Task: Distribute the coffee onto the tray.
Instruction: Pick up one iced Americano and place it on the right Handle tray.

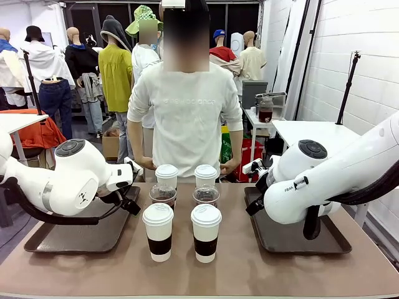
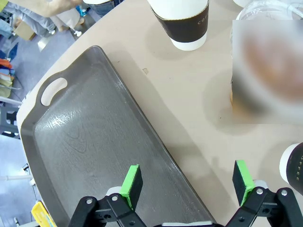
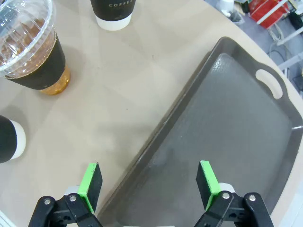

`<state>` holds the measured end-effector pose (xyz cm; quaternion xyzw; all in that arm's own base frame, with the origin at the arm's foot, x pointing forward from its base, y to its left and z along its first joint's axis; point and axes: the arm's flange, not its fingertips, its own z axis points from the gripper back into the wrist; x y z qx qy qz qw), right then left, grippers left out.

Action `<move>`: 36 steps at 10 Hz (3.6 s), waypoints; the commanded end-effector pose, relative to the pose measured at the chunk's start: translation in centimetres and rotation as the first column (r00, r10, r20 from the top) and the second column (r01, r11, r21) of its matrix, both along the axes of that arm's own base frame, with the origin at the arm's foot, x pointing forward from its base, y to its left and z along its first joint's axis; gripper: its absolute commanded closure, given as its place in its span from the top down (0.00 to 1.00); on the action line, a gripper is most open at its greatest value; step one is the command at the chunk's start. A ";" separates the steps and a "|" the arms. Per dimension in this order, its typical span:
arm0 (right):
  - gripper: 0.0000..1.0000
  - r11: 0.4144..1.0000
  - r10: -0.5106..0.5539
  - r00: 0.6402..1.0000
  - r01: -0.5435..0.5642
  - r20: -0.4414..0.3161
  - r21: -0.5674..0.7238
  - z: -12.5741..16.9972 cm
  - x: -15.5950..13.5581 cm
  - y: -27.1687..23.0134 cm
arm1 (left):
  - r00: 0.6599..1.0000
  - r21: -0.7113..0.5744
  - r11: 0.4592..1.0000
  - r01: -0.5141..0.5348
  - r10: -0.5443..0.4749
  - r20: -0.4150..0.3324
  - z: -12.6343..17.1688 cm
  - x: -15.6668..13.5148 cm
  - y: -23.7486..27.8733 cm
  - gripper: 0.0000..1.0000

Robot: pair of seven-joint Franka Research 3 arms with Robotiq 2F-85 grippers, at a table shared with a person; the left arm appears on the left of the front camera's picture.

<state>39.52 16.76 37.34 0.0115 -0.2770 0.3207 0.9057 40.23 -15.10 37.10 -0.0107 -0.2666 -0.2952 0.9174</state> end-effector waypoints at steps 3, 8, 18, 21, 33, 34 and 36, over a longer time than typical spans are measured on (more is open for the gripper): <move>1.00 1.000 0.009 1.000 -0.009 -0.016 0.030 2.1 0.0 -0.5 | 1.000 0.005 1.000 -0.002 0.002 0.012 2.1 0.1 0.3 1.00; 1.00 0.986 0.110 0.994 -0.112 0.028 0.123 12.3 -2.8 -3.1 | 0.999 0.006 1.000 0.009 -0.009 0.050 12.0 -1.6 0.3 1.00; 1.00 0.892 0.332 0.926 -0.371 0.183 0.260 18.5 -5.6 -6.1 | 0.962 -0.088 0.976 0.198 -0.176 0.207 18.5 -4.8 3.1 1.00; 1.00 0.855 0.369 0.901 -0.425 0.227 0.297 18.9 -5.6 -6.8 | 0.941 -0.171 0.944 0.283 -0.238 0.240 19.2 -5.9 5.0 1.00; 1.00 0.848 0.371 0.891 -0.440 0.262 0.297 19.7 -5.6 -6.8 | 0.941 -0.249 0.933 0.260 -0.187 0.282 22.0 -6.4 6.8 1.00; 1.00 0.848 0.371 0.891 -0.440 0.262 0.297 19.7 -5.6 -6.8 | 0.941 -0.249 0.933 0.260 -0.187 0.282 22.0 -6.4 6.8 1.00; 1.00 0.848 0.371 0.891 -0.440 0.262 0.297 19.7 -5.6 -6.8 | 0.941 -0.249 0.933 0.260 -0.187 0.282 22.0 -6.4 6.8 1.00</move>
